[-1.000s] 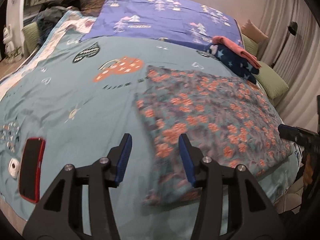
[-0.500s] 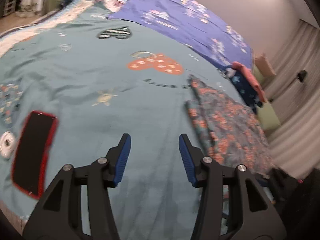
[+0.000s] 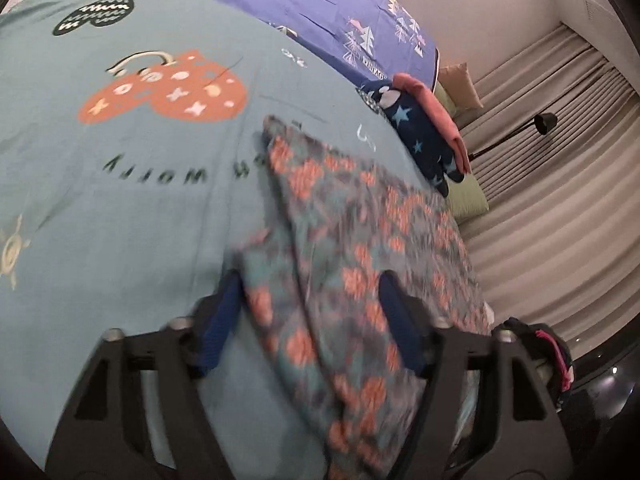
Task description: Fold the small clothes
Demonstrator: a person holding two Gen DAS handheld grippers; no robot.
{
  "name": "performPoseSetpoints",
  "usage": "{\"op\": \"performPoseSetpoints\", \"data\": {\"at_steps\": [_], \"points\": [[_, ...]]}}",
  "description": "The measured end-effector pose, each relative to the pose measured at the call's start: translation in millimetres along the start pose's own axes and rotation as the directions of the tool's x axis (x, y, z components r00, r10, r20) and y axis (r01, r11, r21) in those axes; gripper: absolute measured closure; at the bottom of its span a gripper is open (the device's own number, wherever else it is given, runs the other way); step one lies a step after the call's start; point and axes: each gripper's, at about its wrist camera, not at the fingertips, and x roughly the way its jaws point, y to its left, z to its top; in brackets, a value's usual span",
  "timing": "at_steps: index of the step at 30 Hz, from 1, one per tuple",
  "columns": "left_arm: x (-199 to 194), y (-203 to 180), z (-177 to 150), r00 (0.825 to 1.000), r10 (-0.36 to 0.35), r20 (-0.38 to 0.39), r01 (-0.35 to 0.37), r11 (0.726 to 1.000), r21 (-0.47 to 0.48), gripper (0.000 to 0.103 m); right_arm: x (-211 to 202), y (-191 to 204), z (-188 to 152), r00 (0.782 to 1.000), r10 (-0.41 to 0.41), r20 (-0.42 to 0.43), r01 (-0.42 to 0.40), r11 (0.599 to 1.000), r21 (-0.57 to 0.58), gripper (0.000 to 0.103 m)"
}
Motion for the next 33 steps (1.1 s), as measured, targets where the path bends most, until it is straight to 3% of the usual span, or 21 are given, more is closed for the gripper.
{"op": "performPoseSetpoints", "data": {"at_steps": [1, 2, 6, 10, 15, 21, 24, 33], "points": [[4, 0, 3, 1.000, 0.009, -0.014, -0.009, 1.000, 0.000, 0.094, -2, -3, 1, 1.000, 0.014, 0.005, -0.014, 1.000, 0.021, 0.089], [8, -2, 7, 0.998, 0.038, -0.040, -0.039, 0.999, -0.004, 0.094, -4, -6, 1, 1.000, 0.024, 0.011, -0.025, 0.999, 0.036, 0.090], [3, -23, 9, 0.996, 0.085, -0.019, -0.084, 0.996, 0.025, 0.094, -16, -26, 1, 0.995, 0.082, 0.061, -0.089, 0.988, 0.125, 0.092], [-8, -48, 22, 0.997, 0.083, 0.003, -0.083, 0.995, 0.049, 0.095, -31, -49, 2, 0.983, 0.136, 0.121, -0.160, 0.963, 0.217, 0.092], [-2, -103, 40, 0.997, 0.078, -0.009, -0.076, 0.989, 0.129, 0.095, -63, -78, -9, 0.968, 0.130, 0.215, -0.191, 0.936, 0.295, 0.093], [31, -179, 49, 0.992, 0.117, -0.050, -0.104, 0.970, 0.221, 0.095, -112, -133, -42, 0.943, 0.065, 0.327, -0.213, 0.872, 0.441, 0.093], [52, -217, 46, 0.991, 0.124, -0.055, -0.105, 0.957, 0.269, 0.095, -134, -168, -72, 0.929, 0.006, 0.370, -0.216, 0.820, 0.531, 0.093], [142, -313, 21, 0.977, 0.128, -0.168, -0.063, 0.936, 0.345, 0.095, -186, -231, -158, 0.909, -0.139, 0.392, -0.193, 0.693, 0.695, 0.093]]}}
